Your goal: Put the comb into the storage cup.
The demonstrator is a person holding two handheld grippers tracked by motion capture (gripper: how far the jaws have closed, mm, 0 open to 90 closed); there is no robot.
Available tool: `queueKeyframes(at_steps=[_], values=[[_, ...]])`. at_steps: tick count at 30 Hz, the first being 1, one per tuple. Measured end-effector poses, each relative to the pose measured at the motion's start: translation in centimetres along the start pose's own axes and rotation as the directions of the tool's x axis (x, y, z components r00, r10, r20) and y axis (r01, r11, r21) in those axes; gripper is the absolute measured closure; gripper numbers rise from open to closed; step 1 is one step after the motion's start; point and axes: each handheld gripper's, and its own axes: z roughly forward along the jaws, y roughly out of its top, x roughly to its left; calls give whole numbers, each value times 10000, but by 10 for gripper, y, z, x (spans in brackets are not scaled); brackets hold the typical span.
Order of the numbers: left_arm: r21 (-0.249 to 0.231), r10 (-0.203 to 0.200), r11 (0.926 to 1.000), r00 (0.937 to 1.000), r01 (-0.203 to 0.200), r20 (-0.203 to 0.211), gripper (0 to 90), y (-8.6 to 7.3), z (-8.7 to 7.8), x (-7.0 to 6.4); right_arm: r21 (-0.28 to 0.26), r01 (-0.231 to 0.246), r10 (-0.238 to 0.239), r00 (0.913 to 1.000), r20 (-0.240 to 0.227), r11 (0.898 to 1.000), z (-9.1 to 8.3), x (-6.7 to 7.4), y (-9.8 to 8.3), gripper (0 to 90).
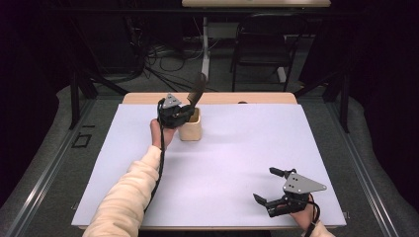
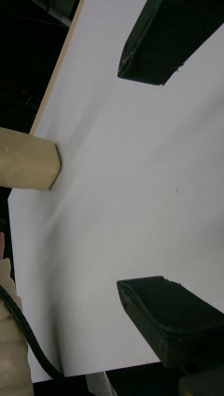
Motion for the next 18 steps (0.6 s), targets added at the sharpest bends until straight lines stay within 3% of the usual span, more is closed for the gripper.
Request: queueKeyframes(at_steps=[18], values=[[306, 116, 9995, 9999, -115, -18, 724, -2, 3, -2, 0, 23, -23, 10000, -1, 10000, 0, 0, 0, 8]])
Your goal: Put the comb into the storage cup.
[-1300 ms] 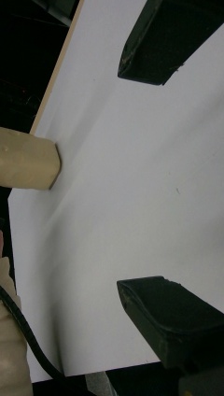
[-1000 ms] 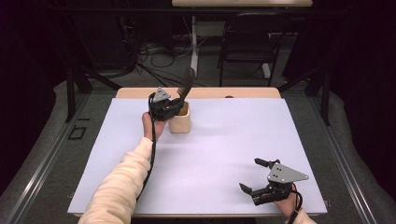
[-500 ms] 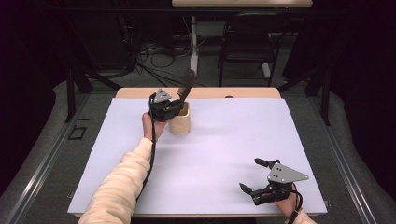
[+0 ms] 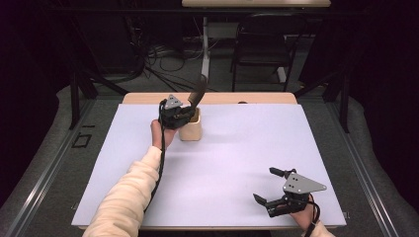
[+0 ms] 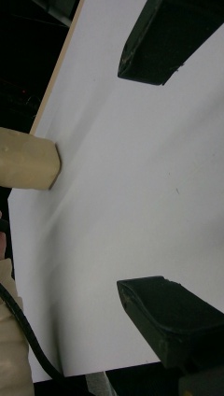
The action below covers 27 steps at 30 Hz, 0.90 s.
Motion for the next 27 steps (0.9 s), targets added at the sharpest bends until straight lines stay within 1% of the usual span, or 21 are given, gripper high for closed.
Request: queueKeyframes(at_steps=[11, 21, 27], values=[[215, -36, 9998, 9999, 33, 149, 724, -2, 2, 1, 3, -8, 8, 10000, 6, 10000, 0, 0, 0, 8], [520, 213, 9984, 9997, -220, 123, 723, -1, 4, -1, -2, -6, 6, 10000, 4, 10000, 0, 0, 0, 8], [641, 188, 9978, 9998, -195, 116, 722, -2, 5, 0, 4, -6, 6, 10000, 1, 10000, 0, 0, 0, 8]])
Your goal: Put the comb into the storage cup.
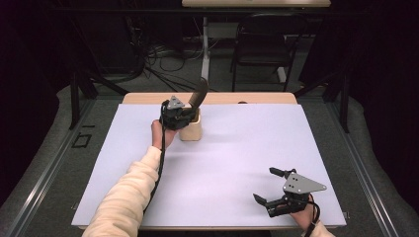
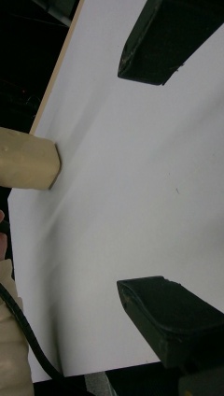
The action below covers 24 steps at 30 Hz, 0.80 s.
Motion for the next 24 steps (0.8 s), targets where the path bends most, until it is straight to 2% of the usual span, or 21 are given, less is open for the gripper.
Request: queueKeyframes(at_steps=[10, 12, 16, 20, 24], values=[[125, 77, 9999, 10000, -78, 55, 708, 0, 1, -1, 3, -19, 19, 10000, -12, 10000, 0, 0, 0, 8], [0, 48, 10000, 9999, -48, 100, 606, 1, -1, -2, -3, 0, 0, 10000, -7, 10000, 0, 0, 0, 8], [-253, 5, 9997, 10000, -3, 84, 475, 4, -9, -2, 3, -14, 14, 10000, -6, 10000, 0, 0, 0, 8], [-392, 1, 9992, 9999, 5, 130, 385, 8, -17, -2, 22, -11, 11, 10000, -15, 10000, 0, 0, 0, 8], [-289, 86, 9995, 9998, -81, 159, 303, 12, -25, -5, 83, 5, -4, 10000, -4, 10000, 0, 0, 0, 8]])
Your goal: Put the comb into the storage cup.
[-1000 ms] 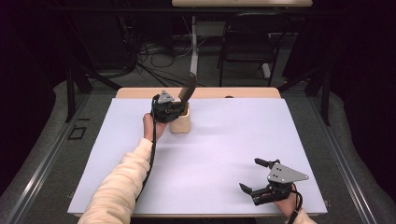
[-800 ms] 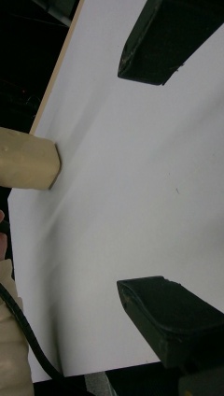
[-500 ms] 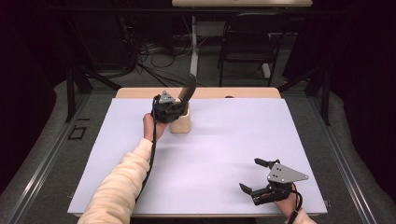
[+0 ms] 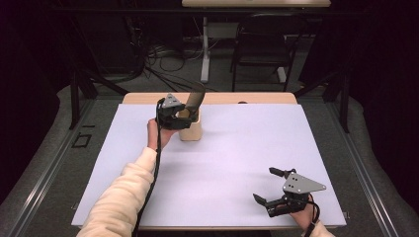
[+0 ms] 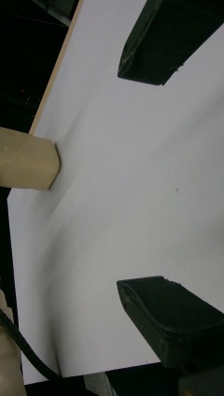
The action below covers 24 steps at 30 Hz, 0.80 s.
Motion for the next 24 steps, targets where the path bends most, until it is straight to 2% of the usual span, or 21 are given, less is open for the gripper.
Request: queueKeyframes(at_steps=[8, 16, 23, 24], values=[[561, 117, 9983, 9997, -129, 213, 156, 4, -12, -7, -22, -7, 7, 10000, 16, 10000, 1, 0, 0, 8], [1064, 172, 9941, 9993, -206, 322, 11, 0, -23, -15, -19, 7, -7, 10000, 34, 10000, 0, 1, 0, 8], [1173, 304, 9925, 9990, -340, 325, 0, -7, -39, -23, -51, 37, -37, 10000, 37, 10000, 1, 1, 0, 8], [1197, 444, 9917, 9987, -469, 238, 0, -8, -43, -25, -64, 35, -35, 10000, 32, 10000, 1, 1, 0, 8]])
